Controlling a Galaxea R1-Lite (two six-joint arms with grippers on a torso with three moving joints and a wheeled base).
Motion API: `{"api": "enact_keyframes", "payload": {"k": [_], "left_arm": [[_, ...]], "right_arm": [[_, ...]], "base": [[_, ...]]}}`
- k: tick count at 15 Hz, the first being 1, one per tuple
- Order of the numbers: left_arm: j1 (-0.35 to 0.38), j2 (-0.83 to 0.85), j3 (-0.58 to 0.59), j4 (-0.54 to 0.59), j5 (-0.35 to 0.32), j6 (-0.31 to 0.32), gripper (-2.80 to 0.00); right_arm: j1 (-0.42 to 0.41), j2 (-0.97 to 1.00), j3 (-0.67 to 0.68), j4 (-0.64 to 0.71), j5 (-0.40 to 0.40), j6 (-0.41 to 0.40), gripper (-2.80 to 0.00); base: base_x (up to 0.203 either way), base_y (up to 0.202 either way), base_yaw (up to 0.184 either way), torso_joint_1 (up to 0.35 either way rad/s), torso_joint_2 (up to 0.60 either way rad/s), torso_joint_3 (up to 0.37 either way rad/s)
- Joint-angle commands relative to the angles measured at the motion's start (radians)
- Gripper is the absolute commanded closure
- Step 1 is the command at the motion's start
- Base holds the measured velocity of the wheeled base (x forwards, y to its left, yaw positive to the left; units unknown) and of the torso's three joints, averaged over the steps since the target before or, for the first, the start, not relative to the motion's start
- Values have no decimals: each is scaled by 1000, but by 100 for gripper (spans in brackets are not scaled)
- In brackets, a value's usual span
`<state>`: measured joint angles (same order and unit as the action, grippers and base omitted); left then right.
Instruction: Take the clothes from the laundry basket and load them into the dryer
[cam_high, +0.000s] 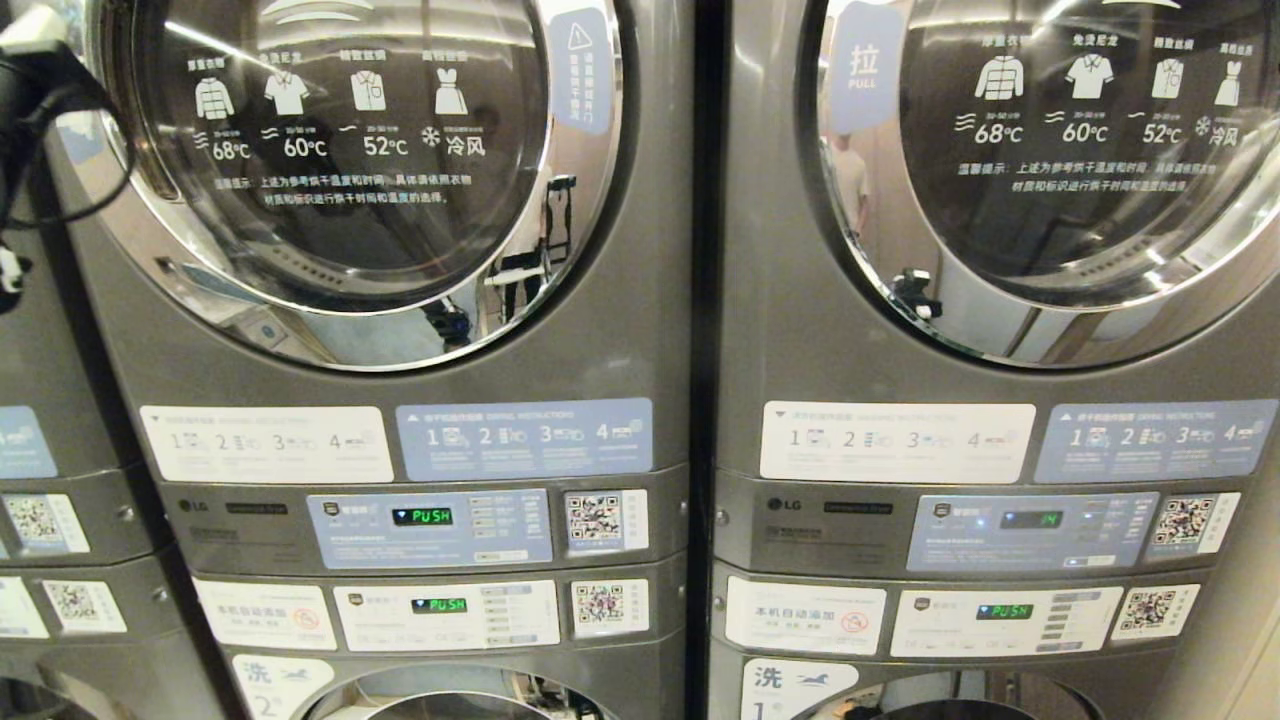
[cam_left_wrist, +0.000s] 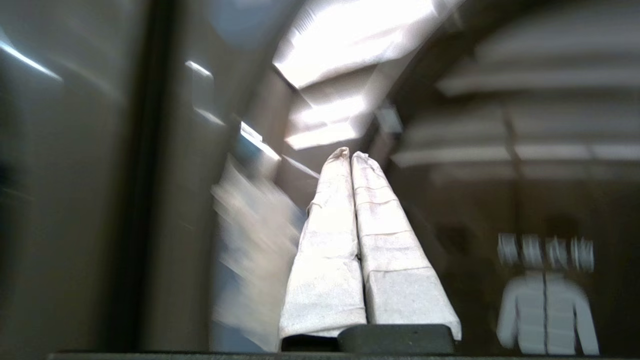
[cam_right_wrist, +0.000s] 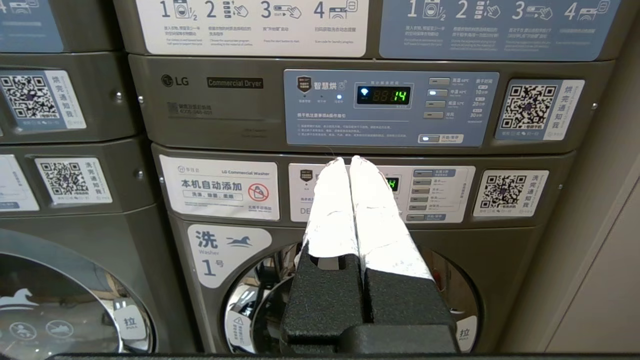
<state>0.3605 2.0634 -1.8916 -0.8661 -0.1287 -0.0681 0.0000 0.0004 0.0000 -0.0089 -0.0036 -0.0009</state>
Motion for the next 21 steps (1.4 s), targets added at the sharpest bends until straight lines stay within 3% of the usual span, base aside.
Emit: {"api": "enact_keyframes", "payload": {"k": [1, 4, 8, 10, 13, 15, 17, 19, 21], "left_arm": [[33, -188, 69, -22, 61, 13, 0], [41, -440, 319, -24, 91, 36, 0], [-35, -987, 899, 75, 81, 67, 0], [-53, -1275, 1114, 246, 79, 83, 0], [-70, -1688, 1399, 635, 105, 106, 0], [-77, -1797, 1664, 802, 132, 118, 0], [-79, -1785, 1815, 930, 126, 136, 0], [-110, -1734, 1834, 1011, 97, 153, 0], [-281, -1727, 1833, 1017, 85, 156, 0]], "right_arm": [[0, 0, -2, 0, 1, 4, 0], [0, 0, -2, 0, 1, 7, 0], [0, 0, -3, 4, -1, -2, 0], [0, 0, -3, 4, 1, -5, 0], [2, 0, -6, 16, 3, -6, 0], [2, 0, -9, 24, 3, -11, 0], [2, 0, -8, 23, 1, -10, 0], [1, 0, -9, 23, -1, 4, 0], [0, 0, -9, 23, -1, -1, 0]], "base": [[0, 0, 0, 0, 0, 0], [0, 0, 0, -10, 3, 6], [0, 0, 0, 0, 0, 0], [0, 0, 0, 0, 0, 0], [0, 0, 0, 0, 0, 0], [0, 0, 0, 0, 0, 0], [0, 0, 0, 0, 0, 0], [0, 0, 0, 0, 0, 0], [0, 0, 0, 0, 0, 0]]}}
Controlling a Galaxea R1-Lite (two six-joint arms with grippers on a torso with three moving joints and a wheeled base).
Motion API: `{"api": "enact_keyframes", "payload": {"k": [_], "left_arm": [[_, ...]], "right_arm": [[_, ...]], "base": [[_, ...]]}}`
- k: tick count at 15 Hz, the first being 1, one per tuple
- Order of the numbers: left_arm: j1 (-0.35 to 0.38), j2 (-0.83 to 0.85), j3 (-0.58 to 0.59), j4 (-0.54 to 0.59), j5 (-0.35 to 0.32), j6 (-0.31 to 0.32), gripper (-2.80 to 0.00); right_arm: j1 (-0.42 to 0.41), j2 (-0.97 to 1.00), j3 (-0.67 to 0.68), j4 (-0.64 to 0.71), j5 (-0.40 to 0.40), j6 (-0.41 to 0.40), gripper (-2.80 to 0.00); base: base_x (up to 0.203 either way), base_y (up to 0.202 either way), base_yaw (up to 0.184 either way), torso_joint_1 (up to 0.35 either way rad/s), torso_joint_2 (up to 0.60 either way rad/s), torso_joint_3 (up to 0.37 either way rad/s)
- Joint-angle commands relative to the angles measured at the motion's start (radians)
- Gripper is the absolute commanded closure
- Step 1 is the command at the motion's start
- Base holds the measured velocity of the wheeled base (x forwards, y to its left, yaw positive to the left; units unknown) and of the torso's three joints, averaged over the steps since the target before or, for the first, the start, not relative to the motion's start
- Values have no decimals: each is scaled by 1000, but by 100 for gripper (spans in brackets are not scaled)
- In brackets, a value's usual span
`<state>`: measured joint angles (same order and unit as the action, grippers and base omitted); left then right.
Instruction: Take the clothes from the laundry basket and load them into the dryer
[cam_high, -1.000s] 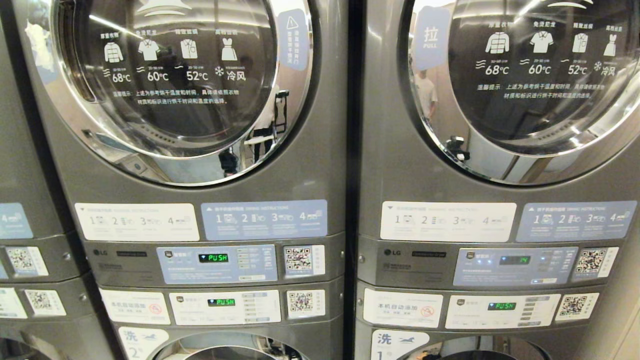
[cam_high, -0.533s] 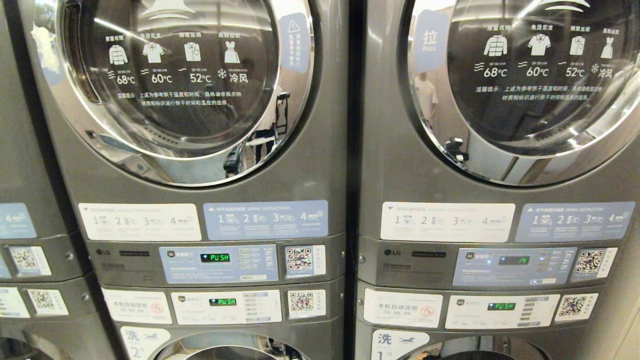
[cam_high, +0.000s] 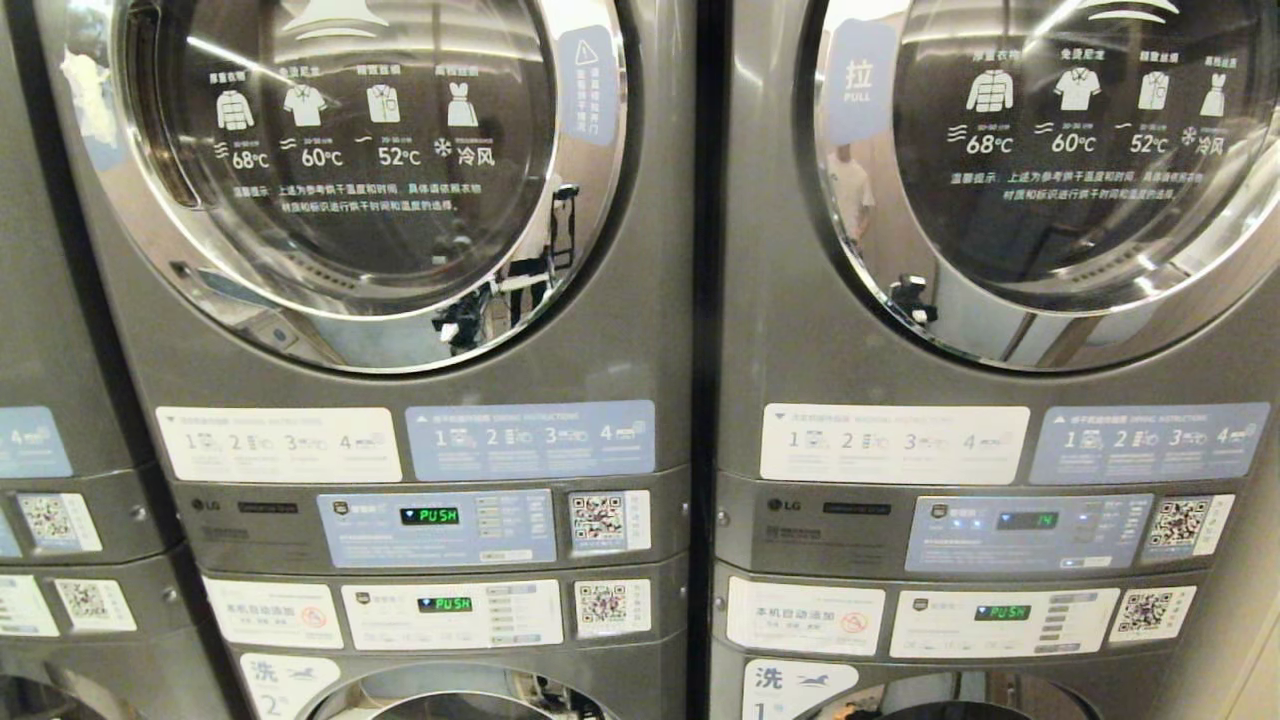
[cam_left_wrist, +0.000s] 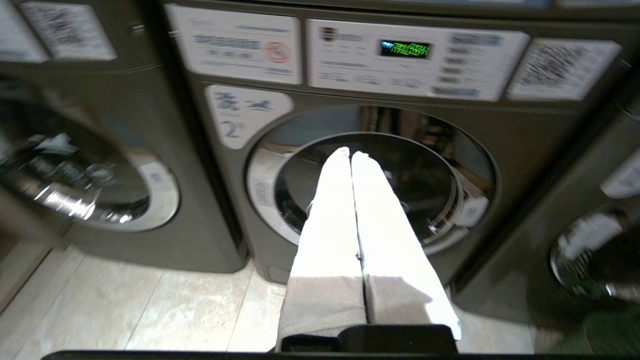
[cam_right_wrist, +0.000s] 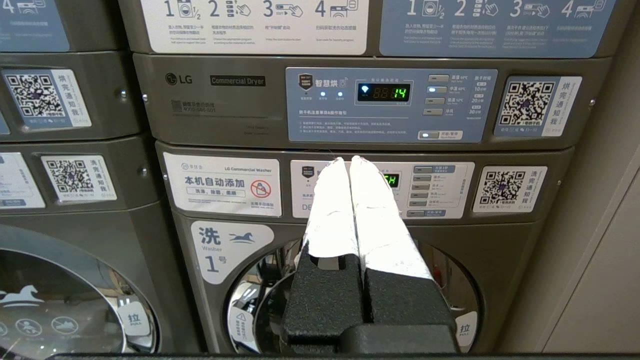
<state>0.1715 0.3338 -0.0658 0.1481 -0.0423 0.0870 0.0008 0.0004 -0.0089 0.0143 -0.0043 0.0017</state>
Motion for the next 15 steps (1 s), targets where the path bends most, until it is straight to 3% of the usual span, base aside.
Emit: {"api": "enact_keyframes", "payload": {"k": [1, 3, 4, 5, 9, 11, 15], "left_arm": [[-211, 4, 7, 5, -1, 1, 0], [-385, 0, 6, 5, 14, 6, 0], [-409, -17, 7, 3, 18, 8, 0], [-396, -30, 8, -1, 23, 5, 0], [-230, -18, 8, -3, 28, -3, 0], [-226, -49, 10, -7, 26, -3, 0], [-178, -315, 10, -7, 26, -2, 0]], "right_arm": [[-1, 0, 0, 0, 0, -5, 0], [-1, 0, 1, -2, 0, -1, 0], [-1, 0, 1, -2, 1, 1, 0], [-1, 0, 0, 1, 0, -4, 0], [1, 0, -2, 4, 3, -14, 0], [1, 0, 1, -2, 5, -11, 0], [1, 0, 7, -17, 4, -10, 0]], "base": [[0, 0, 0, 0, 0, 0], [0, 0, 0, 0, 0, 0], [0, 0, 0, 0, 0, 0], [0, 0, 0, 0, 0, 0], [0, 0, 0, 0, 0, 0], [0, 0, 0, 0, 0, 0], [0, 0, 0, 0, 0, 0]]}}
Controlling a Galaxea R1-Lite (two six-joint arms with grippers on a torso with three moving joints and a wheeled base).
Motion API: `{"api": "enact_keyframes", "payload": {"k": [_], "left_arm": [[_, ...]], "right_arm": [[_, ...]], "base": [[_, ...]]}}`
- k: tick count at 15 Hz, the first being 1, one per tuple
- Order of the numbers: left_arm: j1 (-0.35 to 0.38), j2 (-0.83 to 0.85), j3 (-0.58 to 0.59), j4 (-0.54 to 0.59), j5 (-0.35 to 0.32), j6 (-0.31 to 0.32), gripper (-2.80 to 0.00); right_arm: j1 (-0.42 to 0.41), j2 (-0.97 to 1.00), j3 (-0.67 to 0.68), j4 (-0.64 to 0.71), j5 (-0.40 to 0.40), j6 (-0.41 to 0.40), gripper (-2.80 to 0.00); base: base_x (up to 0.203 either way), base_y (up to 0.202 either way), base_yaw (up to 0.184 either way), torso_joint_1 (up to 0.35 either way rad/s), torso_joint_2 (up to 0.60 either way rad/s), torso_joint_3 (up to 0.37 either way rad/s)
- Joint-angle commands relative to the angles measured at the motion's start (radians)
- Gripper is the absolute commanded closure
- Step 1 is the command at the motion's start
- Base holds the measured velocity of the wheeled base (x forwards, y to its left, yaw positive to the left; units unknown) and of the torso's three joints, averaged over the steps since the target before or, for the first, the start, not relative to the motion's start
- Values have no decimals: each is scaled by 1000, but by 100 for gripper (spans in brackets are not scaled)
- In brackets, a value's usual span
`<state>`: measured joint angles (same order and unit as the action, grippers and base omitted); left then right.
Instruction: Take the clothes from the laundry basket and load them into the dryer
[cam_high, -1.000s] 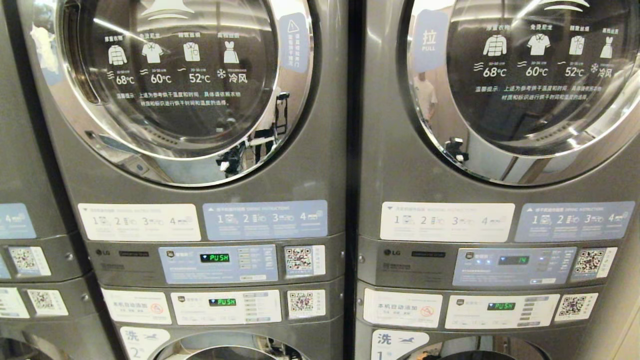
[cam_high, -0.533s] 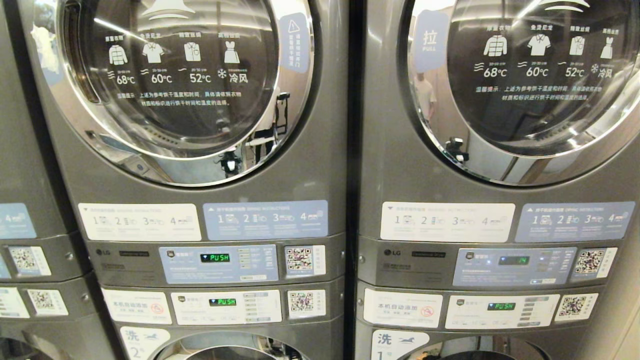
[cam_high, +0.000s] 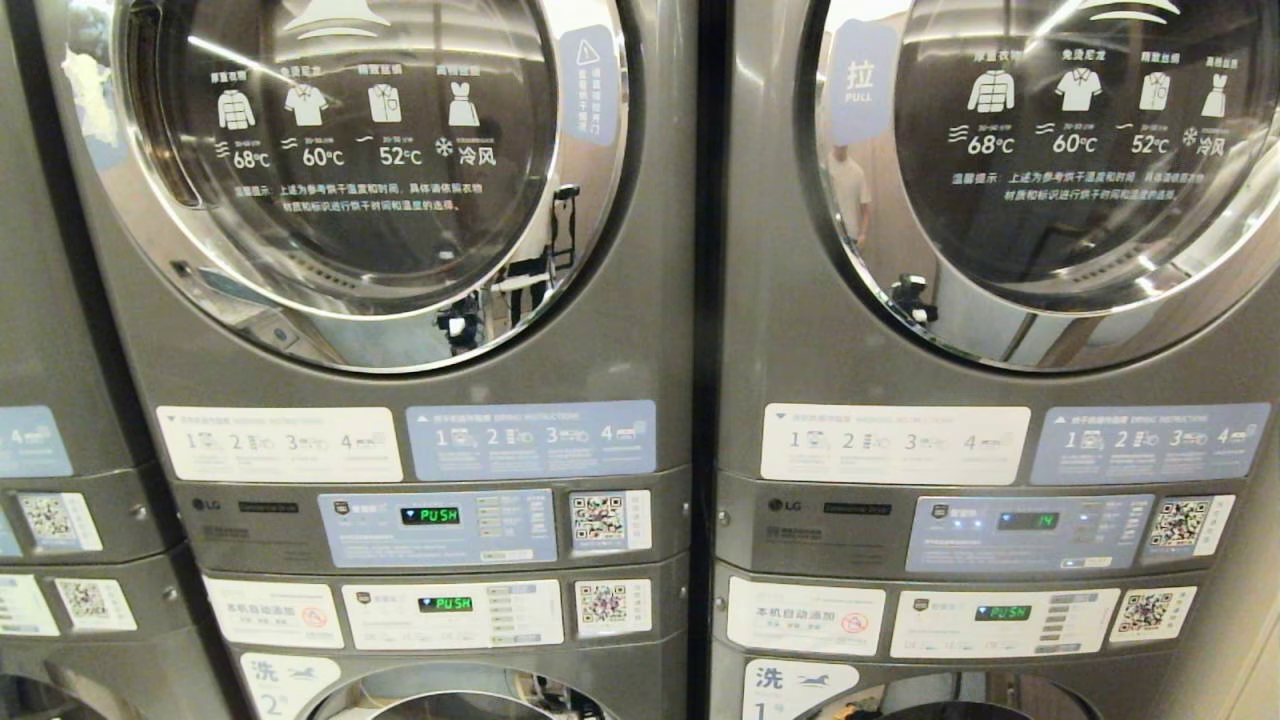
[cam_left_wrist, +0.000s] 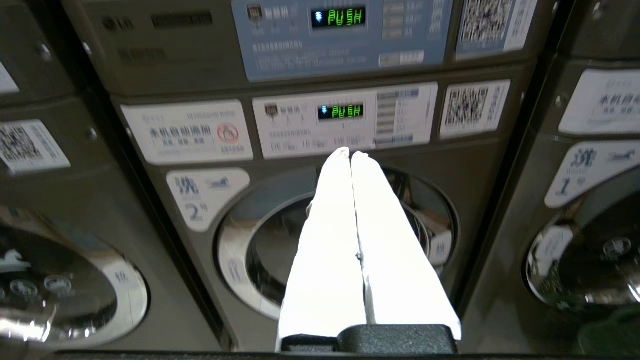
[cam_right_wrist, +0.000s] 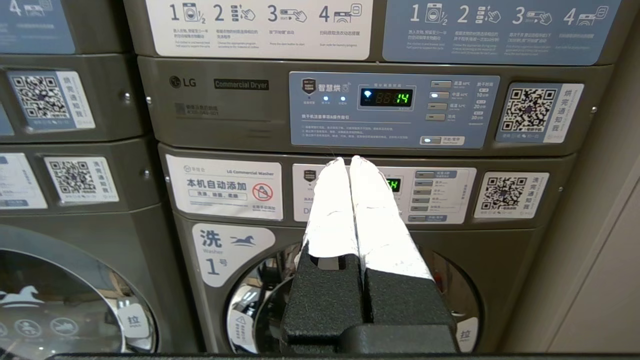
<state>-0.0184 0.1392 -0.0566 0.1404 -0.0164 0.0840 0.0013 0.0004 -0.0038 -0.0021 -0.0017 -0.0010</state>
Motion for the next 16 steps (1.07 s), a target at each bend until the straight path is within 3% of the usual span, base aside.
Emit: {"api": "enact_keyframes", "payload": {"k": [1, 16], "left_arm": [[18, -144, 2, -2, 0, 1, 0], [25, -139, 3, -7, 10, -48, 0]], "right_arm": [[-1, 0, 4, -2, 0, -14, 0], [-1, 0, 4, 4, 3, -52, 0]], "base": [[0, 0, 0, 0, 0, 0], [0, 0, 0, 0, 0, 0]]}}
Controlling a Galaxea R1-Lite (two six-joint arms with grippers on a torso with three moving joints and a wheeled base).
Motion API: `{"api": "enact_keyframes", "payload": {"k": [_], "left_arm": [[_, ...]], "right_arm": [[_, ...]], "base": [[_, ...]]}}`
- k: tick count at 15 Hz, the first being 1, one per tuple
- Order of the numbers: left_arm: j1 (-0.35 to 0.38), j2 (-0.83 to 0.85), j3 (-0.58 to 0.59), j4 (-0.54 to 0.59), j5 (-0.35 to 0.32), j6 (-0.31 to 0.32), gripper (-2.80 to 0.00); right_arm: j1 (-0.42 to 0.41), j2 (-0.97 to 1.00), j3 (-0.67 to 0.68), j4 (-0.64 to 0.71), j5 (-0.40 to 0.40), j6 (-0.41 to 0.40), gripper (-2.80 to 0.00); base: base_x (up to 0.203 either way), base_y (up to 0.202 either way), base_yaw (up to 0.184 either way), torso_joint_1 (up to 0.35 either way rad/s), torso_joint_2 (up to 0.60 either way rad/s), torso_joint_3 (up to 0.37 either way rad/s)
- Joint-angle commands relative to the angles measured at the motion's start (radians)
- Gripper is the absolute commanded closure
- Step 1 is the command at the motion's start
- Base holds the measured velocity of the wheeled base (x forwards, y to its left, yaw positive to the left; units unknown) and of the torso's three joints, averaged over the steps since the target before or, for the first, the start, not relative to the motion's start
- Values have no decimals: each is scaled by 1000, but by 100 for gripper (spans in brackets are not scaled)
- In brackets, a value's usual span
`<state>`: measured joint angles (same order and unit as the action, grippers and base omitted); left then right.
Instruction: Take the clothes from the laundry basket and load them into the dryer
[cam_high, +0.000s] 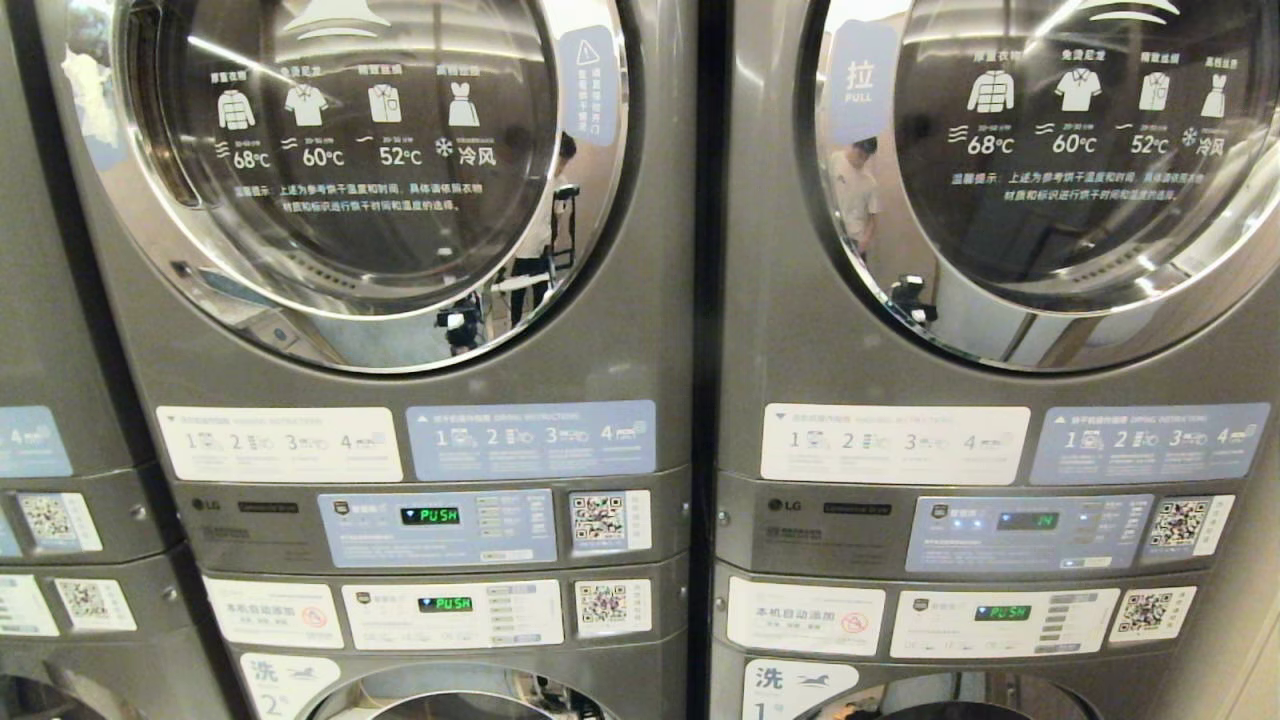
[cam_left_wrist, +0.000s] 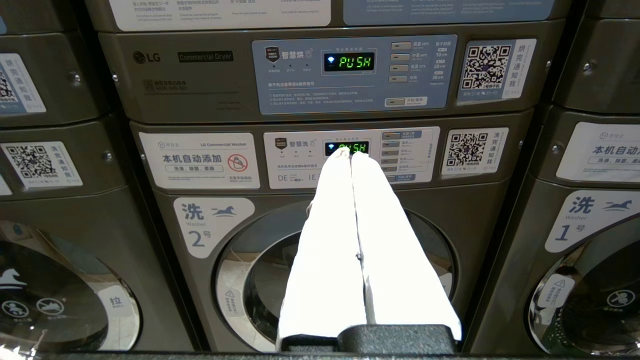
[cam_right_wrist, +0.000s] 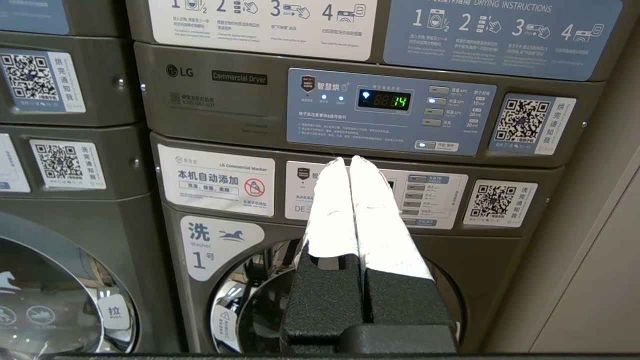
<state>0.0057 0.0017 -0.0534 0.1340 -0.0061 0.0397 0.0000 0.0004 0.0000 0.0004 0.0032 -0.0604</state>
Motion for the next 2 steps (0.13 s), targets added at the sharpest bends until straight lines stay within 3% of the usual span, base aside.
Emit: {"api": "enact_keyframes", "payload": {"k": [1, 2], "left_arm": [[0, -2, 0, -1, 1, -19, 0], [0, -2, 0, -1, 3, -29, 0]], "right_arm": [[0, 0, 0, 1, -2, 25, 0], [0, 0, 0, -1, -4, 55, 0]], "base": [[0, 0, 0, 0, 0, 0], [0, 0, 0, 0, 0, 0]]}}
